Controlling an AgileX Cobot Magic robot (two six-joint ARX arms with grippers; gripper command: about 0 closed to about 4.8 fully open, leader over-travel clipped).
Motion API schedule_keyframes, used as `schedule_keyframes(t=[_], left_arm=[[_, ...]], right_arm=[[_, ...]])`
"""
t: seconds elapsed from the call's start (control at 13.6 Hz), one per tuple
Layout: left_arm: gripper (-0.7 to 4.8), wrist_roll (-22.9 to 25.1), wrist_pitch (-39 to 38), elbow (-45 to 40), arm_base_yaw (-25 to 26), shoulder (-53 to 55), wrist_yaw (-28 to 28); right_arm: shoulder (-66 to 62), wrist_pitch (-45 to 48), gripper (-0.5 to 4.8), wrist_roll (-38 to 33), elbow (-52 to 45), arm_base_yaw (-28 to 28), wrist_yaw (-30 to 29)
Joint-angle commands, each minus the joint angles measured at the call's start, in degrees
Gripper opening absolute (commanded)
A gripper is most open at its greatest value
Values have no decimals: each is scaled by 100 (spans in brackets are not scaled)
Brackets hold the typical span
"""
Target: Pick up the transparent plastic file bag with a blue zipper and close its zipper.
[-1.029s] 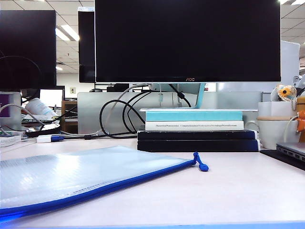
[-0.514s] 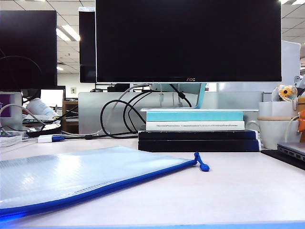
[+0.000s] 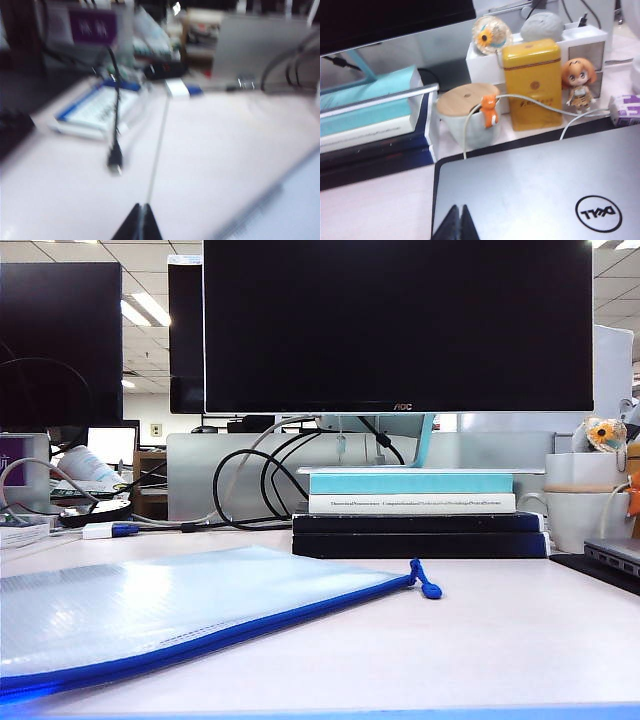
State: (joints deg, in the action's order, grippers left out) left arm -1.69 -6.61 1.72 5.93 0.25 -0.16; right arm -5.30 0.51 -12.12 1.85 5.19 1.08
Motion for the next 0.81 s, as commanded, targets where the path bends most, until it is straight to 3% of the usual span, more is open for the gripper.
schedule_keyframes(t=[0.07, 0.81], left_arm=[[-6, 90, -103, -111, -7, -22, 284], [-2, 103, 107, -111, -7, -22, 280]], right_arm=[[28, 393, -1, -142, -144, 0, -470], [35, 98, 0, -136, -142, -11, -507]])
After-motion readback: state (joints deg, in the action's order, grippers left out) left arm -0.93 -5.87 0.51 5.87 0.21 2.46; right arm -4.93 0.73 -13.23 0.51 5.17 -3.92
